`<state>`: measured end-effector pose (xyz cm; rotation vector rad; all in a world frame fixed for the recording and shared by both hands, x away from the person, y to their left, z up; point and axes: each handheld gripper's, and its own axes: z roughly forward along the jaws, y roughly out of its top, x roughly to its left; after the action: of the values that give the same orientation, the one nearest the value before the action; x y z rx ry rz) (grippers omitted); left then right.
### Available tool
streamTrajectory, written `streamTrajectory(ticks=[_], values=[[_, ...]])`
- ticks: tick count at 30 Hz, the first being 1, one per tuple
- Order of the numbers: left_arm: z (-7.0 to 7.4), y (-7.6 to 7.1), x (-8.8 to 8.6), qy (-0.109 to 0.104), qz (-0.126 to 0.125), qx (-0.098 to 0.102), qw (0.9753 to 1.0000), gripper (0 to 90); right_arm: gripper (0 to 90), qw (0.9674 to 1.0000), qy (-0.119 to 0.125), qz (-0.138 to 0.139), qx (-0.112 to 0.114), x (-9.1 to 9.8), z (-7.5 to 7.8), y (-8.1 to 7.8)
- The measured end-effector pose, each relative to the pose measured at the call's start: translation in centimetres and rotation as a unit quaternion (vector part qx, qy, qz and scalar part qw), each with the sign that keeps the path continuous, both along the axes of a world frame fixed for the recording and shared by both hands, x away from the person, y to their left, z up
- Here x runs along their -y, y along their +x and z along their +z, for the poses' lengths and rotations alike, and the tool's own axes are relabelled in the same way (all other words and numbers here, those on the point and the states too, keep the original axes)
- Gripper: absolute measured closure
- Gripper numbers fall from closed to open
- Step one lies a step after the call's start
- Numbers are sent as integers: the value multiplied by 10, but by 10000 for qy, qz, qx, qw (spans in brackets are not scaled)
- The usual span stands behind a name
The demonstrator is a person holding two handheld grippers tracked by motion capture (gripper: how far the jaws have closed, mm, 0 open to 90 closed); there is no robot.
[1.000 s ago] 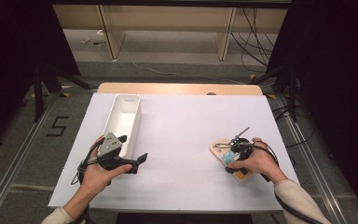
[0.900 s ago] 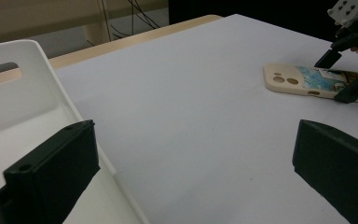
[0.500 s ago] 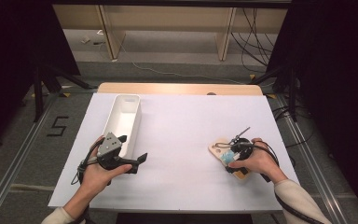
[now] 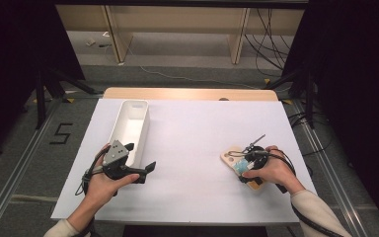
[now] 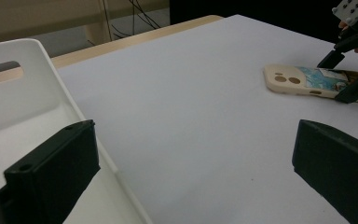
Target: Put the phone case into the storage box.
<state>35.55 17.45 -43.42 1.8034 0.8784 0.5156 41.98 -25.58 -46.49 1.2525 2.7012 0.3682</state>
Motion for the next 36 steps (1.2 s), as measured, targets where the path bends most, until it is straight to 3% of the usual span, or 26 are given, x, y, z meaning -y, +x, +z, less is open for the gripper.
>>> streamTrajectory(ticks=[15, 36], values=[[0, 0, 0, 3, 6, 6, 10000, 0, 122, 9998, 205, -6, 79, -4, 5, -3], [0, 0, -1, -12, 27, 17, 10000, 3, 123, 9966, 626, -79, 532, -4, 16, -7]])
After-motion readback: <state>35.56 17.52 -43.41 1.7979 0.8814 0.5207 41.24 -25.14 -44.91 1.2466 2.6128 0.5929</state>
